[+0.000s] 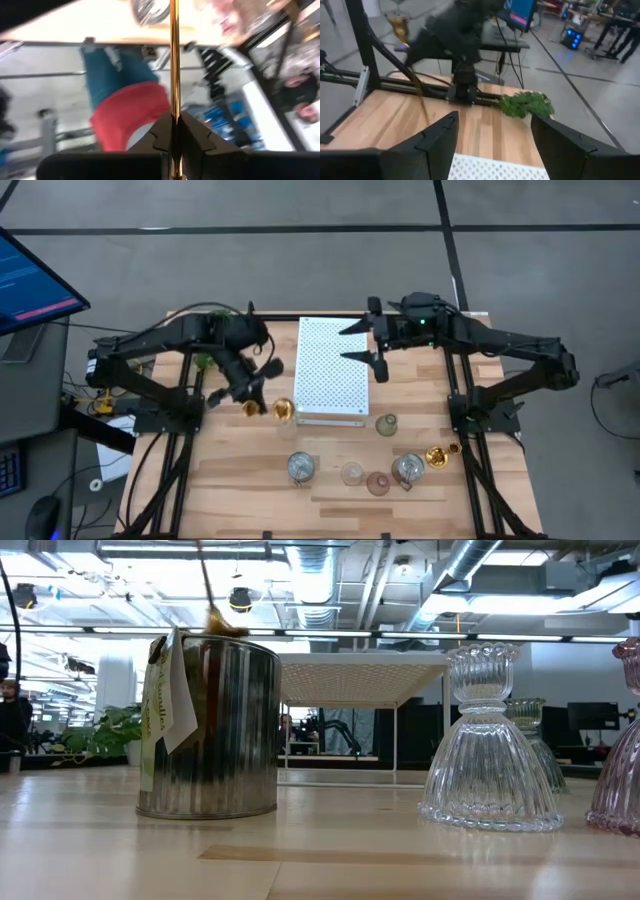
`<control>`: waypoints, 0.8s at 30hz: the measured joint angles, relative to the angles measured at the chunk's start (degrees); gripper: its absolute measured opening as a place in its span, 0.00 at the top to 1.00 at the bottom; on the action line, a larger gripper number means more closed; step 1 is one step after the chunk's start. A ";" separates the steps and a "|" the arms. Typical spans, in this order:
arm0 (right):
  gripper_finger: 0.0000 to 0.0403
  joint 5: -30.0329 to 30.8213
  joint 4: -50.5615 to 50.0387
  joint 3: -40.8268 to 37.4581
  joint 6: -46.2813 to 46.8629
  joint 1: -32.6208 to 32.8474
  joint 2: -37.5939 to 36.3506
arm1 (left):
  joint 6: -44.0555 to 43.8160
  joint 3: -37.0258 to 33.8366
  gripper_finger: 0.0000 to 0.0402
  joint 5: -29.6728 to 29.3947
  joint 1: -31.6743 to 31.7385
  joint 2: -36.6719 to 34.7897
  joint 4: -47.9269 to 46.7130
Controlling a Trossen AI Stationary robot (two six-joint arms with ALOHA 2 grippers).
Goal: Pick & Place candle stick holders
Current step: Put the left gold candle holder on the shelf
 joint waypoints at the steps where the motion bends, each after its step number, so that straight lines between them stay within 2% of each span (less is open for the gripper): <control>1: 0.40 -0.64 0.58 0.04 0.04 0.00 0.08 | -0.15 0.04 0.96 -0.61 1.13 0.00 0.33; 6: 0.40 -3.98 2.58 0.12 0.03 0.14 1.14 | -1.05 0.05 0.96 -4.55 6.85 0.54 4.34; 13: 0.40 -10.27 9.62 0.08 0.56 -0.03 6.89 | -3.90 0.05 0.96 -4.17 10.49 3.27 19.90; 24: 0.40 -10.63 10.15 0.08 -3.86 0.01 12.96 | -3.97 0.05 0.95 -5.15 12.13 3.56 23.52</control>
